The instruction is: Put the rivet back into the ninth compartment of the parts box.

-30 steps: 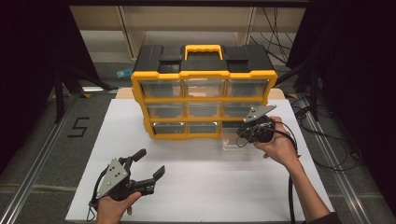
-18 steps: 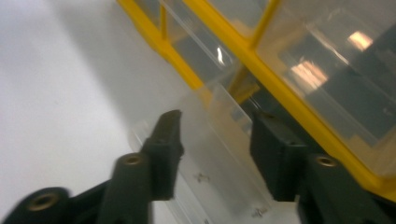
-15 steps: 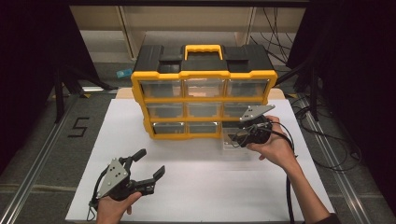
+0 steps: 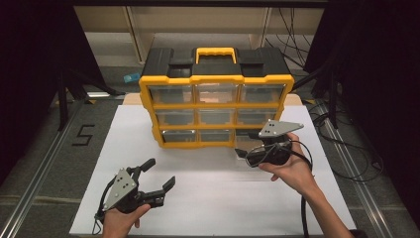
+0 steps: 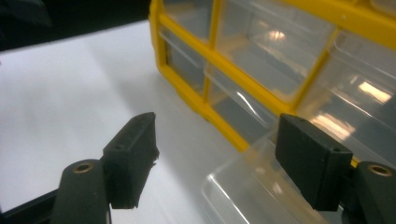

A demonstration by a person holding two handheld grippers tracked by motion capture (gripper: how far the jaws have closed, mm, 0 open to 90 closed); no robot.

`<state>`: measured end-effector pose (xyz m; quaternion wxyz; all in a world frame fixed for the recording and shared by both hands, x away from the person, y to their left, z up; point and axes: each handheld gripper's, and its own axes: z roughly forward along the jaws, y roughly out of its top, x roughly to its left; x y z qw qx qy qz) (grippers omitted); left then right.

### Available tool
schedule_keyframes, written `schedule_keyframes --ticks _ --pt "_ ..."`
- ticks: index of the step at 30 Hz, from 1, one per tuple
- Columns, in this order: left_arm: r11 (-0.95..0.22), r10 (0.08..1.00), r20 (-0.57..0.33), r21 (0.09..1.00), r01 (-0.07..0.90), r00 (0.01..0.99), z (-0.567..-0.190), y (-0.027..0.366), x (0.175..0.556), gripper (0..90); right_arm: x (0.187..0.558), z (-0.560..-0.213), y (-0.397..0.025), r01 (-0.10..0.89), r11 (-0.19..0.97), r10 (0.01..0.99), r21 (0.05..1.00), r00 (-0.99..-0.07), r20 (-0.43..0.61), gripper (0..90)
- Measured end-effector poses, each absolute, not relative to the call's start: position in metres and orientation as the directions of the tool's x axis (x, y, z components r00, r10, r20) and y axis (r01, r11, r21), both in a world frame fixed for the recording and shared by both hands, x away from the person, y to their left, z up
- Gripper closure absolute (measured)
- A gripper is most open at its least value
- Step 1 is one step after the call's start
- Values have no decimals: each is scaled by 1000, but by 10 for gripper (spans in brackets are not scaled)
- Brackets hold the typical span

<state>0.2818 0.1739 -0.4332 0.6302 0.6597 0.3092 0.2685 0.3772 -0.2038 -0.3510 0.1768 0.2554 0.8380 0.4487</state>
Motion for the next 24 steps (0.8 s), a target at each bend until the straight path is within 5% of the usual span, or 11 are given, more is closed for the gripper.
schedule_keyframes --ticks 24 --pt "-18 743 -36 997 74 668 -434 174 282 160 342 -372 -203 229 286 586 930 -810 20 248"
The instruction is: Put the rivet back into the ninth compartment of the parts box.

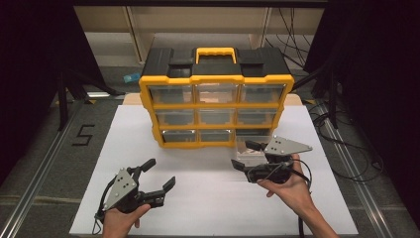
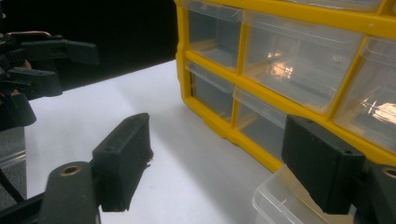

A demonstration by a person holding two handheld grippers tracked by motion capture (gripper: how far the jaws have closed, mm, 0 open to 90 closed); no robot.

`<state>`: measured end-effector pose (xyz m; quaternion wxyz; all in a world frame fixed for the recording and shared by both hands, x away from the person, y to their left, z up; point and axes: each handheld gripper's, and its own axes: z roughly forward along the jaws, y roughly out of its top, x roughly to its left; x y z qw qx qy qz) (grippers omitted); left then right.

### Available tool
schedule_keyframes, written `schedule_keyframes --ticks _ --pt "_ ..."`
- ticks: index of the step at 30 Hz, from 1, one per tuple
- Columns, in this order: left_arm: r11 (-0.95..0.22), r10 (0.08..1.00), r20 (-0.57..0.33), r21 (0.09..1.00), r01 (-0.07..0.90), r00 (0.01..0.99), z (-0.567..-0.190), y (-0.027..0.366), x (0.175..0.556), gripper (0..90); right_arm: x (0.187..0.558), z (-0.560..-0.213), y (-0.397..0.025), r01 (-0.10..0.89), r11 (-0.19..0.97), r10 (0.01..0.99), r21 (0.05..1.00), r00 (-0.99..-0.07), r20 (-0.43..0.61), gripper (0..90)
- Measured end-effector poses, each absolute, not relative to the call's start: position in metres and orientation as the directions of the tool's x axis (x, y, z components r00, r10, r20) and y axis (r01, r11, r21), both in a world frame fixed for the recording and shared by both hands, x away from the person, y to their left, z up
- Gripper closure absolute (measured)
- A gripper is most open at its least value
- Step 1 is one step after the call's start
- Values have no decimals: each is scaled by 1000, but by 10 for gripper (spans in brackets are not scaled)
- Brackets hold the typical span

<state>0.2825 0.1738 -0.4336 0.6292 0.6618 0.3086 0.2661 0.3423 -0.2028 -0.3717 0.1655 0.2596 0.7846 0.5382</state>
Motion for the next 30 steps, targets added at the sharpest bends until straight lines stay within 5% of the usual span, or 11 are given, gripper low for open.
schedule_keyframes --ticks 30 --pt "-28 730 -17 998 55 683 -435 173 285 160 325 -397 -211 233 217 590 948 -805 63 184"
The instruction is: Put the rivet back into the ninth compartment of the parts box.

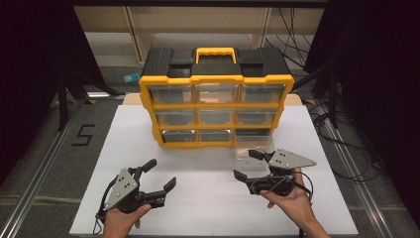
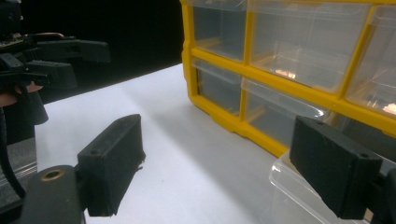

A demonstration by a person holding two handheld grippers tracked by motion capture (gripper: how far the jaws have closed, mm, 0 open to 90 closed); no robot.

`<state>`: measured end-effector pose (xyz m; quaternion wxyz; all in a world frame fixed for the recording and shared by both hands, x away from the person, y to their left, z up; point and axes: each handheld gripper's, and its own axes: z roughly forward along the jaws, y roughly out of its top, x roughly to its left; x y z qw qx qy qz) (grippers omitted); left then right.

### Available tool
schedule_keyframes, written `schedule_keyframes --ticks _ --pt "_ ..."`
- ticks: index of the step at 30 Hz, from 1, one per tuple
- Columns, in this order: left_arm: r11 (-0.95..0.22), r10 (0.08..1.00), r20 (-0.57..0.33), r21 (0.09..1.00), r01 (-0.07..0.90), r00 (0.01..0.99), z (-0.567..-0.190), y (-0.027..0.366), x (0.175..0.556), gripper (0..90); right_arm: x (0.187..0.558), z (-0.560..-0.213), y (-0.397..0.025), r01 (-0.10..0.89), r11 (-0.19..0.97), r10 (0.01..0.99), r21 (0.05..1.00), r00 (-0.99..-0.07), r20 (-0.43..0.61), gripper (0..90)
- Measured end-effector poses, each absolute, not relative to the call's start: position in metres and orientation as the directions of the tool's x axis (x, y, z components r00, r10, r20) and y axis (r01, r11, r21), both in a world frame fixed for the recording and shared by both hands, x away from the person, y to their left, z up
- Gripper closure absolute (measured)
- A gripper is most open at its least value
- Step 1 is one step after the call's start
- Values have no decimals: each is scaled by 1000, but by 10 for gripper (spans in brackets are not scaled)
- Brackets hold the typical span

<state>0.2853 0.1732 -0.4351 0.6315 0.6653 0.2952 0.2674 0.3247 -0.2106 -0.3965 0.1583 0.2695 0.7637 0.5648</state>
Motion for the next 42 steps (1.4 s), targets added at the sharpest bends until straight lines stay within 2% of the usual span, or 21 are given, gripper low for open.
schedule_keyframes --ticks 1,9,15,19,42 --pt "-28 740 -33 996 80 671 -435 173 283 160 324 -397 -210 232 213 591 949 -804 64 181" --pt "-26 739 -36 996 81 673 -435 172 283 160 322 -403 -214 209 215 597 954 -802 41 174" --pt "-32 739 -31 996 81 673 -436 172 283 160 319 -406 -215 234 211 591 949 -804 67 172" --pt "-30 737 -32 996 80 675 -436 172 283 160 319 -408 -217 208 207 599 956 -799 44 169" --pt "-33 735 -32 996 83 677 -436 172 283 160 310 -416 -229 236 204 618 950 -784 62 166"
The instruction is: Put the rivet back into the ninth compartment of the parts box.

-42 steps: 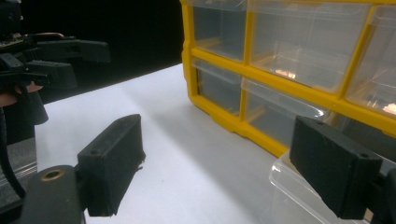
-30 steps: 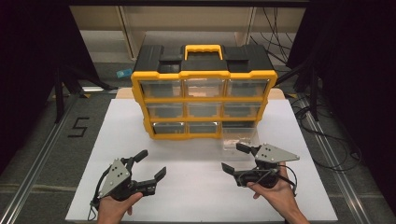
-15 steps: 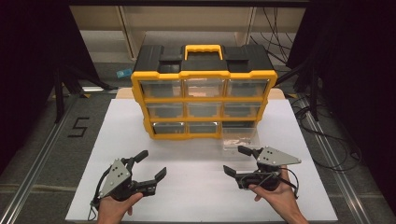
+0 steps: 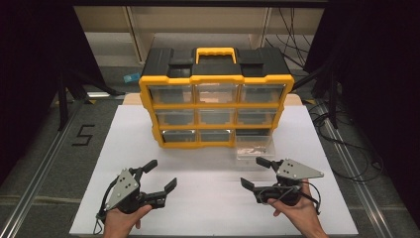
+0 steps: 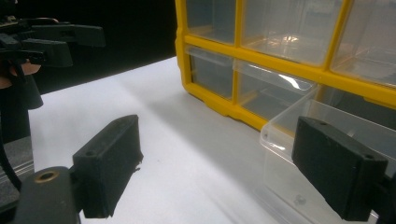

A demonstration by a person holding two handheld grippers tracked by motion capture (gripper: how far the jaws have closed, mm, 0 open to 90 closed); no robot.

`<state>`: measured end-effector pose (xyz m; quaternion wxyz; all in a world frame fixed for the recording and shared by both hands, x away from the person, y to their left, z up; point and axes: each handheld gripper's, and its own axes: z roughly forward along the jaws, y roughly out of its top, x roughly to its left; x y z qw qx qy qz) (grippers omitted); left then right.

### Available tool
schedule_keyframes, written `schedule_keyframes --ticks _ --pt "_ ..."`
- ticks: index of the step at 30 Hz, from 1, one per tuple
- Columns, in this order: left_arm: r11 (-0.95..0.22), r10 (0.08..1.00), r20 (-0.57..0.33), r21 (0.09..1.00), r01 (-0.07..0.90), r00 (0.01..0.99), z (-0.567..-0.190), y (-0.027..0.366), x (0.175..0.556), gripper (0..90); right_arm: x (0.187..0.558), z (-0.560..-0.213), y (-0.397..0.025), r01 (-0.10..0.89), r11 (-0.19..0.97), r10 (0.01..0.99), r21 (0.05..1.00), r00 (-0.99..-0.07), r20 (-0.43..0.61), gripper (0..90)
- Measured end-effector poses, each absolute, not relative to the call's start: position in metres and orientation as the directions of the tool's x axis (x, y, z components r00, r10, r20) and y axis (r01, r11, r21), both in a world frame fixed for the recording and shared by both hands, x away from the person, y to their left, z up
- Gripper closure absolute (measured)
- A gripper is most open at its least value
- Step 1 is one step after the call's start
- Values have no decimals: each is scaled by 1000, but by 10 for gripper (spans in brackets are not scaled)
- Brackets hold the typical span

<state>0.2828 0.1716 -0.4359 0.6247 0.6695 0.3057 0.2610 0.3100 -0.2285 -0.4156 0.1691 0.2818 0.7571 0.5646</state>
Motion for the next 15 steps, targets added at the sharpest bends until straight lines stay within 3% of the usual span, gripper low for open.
schedule_keyframes --ticks 15 --pt "-34 735 -31 996 82 677 -436 172 283 160 311 -418 -228 225 204 600 953 -798 60 165"
